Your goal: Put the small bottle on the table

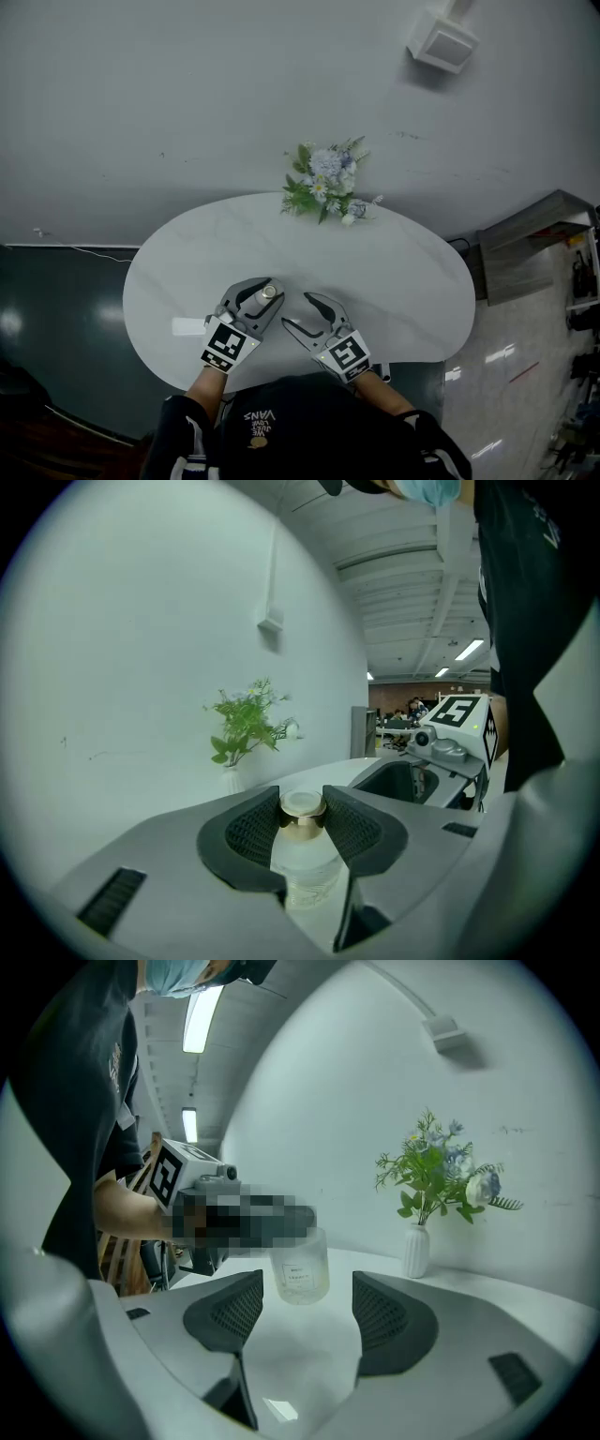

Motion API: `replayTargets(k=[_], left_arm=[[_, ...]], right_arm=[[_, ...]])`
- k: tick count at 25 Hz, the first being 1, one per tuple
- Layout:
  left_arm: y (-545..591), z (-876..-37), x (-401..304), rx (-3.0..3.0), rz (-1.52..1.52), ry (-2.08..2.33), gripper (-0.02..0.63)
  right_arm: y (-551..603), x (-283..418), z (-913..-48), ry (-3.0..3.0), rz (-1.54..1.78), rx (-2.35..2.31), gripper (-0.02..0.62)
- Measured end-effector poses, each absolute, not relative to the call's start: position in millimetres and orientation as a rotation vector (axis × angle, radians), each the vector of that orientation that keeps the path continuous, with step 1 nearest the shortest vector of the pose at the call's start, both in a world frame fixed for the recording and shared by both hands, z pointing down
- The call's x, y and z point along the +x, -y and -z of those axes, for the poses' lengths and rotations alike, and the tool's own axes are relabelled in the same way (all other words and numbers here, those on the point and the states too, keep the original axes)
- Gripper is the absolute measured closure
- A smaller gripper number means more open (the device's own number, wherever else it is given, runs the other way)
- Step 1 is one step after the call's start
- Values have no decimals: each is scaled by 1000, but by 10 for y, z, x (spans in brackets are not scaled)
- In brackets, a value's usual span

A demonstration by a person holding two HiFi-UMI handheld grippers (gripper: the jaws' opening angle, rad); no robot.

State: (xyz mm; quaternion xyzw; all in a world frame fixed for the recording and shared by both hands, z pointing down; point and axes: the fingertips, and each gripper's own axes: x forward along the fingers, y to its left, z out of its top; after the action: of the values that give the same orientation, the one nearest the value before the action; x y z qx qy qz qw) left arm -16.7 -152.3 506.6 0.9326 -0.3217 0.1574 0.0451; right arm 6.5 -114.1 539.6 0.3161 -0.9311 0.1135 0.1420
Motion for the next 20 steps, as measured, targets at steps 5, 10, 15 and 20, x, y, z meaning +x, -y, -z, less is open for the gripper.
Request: replayTargets(k=[5, 10, 15, 20], left_arm=[[1896, -5299, -294, 2802, -510, 1132, 446], [2269, -5539, -407, 2732, -491, 1262, 446], [2481, -5750, -451, 2685, -504, 1326, 446], [2660, -5904, -487, 2650, -497, 1376, 446]], right_arm=[[1211, 208, -5505, 2672, -379, 913, 330], [1284, 348, -5660, 2651, -437, 899, 330], [1382, 438, -5752, 2664, -401, 876, 330], [1441, 501, -5809, 2639, -476, 881, 330]])
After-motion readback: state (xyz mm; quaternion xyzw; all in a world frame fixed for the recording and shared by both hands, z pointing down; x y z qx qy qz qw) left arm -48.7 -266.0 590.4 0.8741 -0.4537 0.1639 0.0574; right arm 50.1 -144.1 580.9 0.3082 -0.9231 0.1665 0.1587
